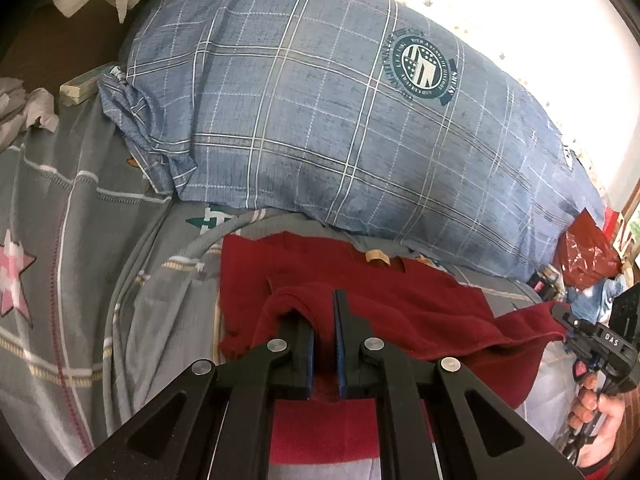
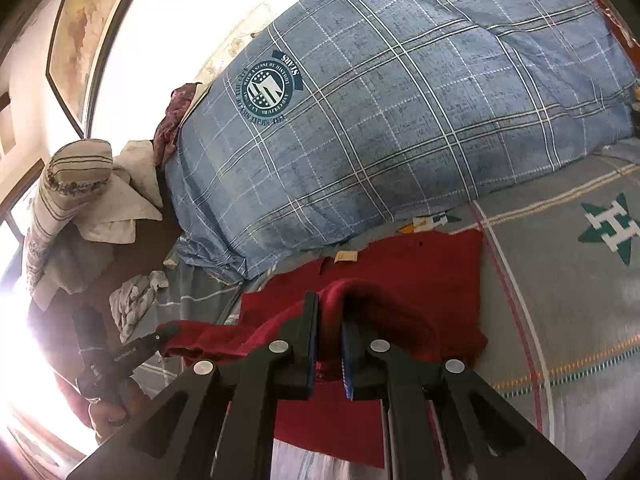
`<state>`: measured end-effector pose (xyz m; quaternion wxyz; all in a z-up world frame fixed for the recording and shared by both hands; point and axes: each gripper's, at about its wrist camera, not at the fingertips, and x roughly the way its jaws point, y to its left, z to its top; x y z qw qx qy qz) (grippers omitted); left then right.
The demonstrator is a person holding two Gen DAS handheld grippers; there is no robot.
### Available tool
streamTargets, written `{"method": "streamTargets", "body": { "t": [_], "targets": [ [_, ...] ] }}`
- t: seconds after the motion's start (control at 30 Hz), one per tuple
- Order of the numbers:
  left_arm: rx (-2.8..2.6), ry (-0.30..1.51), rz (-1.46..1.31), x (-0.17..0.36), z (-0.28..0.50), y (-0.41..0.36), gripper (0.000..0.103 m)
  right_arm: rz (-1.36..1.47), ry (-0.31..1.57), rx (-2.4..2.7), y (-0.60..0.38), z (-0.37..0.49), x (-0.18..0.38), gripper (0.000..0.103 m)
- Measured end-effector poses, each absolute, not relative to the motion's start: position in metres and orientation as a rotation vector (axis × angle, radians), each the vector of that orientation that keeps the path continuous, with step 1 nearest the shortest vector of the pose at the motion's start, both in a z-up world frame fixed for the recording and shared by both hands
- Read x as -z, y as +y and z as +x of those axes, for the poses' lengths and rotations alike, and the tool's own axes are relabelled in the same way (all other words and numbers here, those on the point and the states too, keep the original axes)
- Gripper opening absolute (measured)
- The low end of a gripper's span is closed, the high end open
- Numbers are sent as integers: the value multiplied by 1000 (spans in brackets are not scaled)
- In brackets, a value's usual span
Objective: Fold small clothes
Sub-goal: 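Lift the hem with both grippers and fold it toward the collar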
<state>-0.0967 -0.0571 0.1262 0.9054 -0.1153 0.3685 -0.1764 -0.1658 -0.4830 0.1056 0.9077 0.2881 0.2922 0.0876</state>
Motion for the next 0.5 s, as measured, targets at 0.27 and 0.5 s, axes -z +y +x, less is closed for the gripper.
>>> {"method": "streamTargets", "body": {
  "t": [0.27, 0.5],
  "targets": [
    [344, 771, -257, -122, -65, -63, 7, 595, 608, -179, -488, -137, -105, 9],
    [325, 791, -260, -112, -41, -76, 7, 615, 614, -170, -492, -119, -98, 9]
  ]
}}
